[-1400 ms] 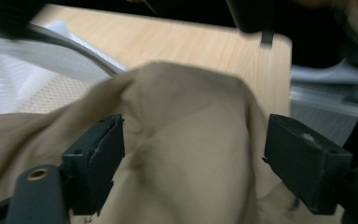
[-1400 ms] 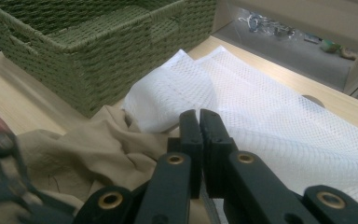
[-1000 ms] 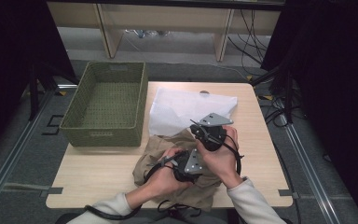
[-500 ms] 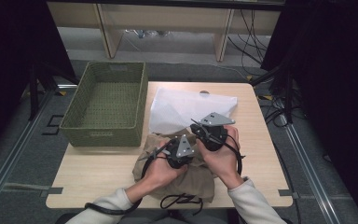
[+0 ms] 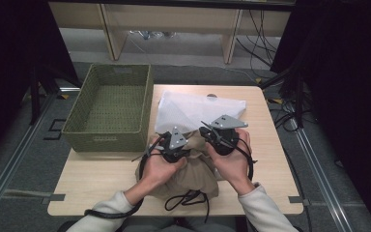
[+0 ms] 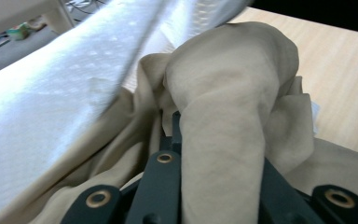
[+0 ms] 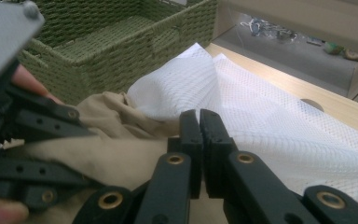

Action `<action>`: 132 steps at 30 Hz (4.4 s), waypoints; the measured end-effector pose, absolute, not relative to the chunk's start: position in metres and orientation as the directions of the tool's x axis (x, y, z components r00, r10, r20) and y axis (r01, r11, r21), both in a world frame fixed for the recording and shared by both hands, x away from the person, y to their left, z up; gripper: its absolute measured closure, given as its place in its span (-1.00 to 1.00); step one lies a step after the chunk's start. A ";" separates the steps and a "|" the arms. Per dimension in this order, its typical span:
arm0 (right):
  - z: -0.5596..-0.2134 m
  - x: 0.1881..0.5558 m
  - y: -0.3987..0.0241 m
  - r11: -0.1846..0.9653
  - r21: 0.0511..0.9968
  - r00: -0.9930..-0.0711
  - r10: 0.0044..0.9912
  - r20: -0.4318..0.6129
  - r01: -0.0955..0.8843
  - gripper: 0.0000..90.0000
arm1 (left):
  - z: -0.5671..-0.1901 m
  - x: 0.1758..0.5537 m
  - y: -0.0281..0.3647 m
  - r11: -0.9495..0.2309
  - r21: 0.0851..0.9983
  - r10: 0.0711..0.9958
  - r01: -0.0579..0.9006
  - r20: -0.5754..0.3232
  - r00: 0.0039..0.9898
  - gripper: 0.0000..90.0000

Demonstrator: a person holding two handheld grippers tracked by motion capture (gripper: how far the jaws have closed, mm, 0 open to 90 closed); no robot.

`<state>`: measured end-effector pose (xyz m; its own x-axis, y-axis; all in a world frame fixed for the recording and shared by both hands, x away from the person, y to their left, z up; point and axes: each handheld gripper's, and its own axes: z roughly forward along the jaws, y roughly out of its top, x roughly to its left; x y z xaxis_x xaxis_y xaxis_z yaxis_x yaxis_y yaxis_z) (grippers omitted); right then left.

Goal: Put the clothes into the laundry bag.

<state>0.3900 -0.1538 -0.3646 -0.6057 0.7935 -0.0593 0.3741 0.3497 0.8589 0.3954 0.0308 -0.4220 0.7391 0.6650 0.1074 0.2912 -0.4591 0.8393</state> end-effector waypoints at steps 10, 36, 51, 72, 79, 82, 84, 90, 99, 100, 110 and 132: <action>-0.365 0.389 -0.156 0.347 0.854 -0.599 0.799 -0.053 0.387 0.99 | -0.418 0.401 0.046 -0.424 0.854 0.722 0.301 0.118 0.681 0.87; -0.373 0.381 -0.149 0.364 0.850 -0.633 0.773 -0.047 0.381 0.99 | -0.429 0.404 0.035 -0.329 0.893 0.749 0.308 0.048 0.661 0.86; -0.364 0.372 -0.155 0.329 0.869 -0.623 0.782 -0.031 0.370 0.99 | -0.430 0.402 0.022 -0.262 0.922 0.748 0.286 0.007 0.663 0.84; -0.383 0.379 -0.163 0.359 0.839 -0.625 0.780 -0.030 0.408 0.99 | -0.423 0.371 0.067 -0.268 0.931 0.640 0.246 -0.020 0.768 -0.44; -0.383 0.379 -0.162 0.358 0.838 -0.619 0.785 -0.031 0.412 0.99 | -0.426 0.373 0.103 -0.271 0.927 0.688 0.259 -0.002 0.726 -0.50; -0.383 0.379 -0.162 0.350 0.836 -0.610 0.792 -0.024 0.422 0.99 | -0.430 0.377 0.105 -0.290 0.917 0.690 0.272 0.003 0.724 -0.55; -0.383 0.379 -0.161 0.346 0.834 -0.607 0.794 -0.016 0.430 0.99 | -0.436 0.380 0.100 -0.318 0.899 0.671 0.301 -0.011 0.742 -0.61; -0.385 0.380 -0.162 0.364 0.832 -0.622 0.783 -0.031 0.418 0.99 | -0.458 0.389 0.082 -0.393 0.855 0.629 0.338 -0.018 0.777 -0.66; -0.386 0.380 -0.160 0.370 0.828 -0.613 0.789 -0.040 0.421 0.99 | -0.478 0.384 0.052 -0.453 0.816 0.568 0.360 -0.048 0.822 -0.62; -0.386 0.380 -0.160 0.365 0.826 -0.613 0.790 -0.030 0.429 0.99 | -0.481 0.382 0.048 -0.455 0.806 0.579 0.379 -0.056 0.813 -0.61; -0.387 0.380 -0.158 0.386 0.819 -0.632 0.774 -0.039 0.423 0.99 | -0.492 0.378 0.028 -0.528 0.754 0.576 0.391 -0.020 0.817 0.30; -0.368 0.366 -0.153 0.347 0.864 -0.653 0.757 -0.029 0.364 0.99 | -0.439 0.397 0.020 -0.182 0.907 0.665 0.380 -0.172 0.727 0.85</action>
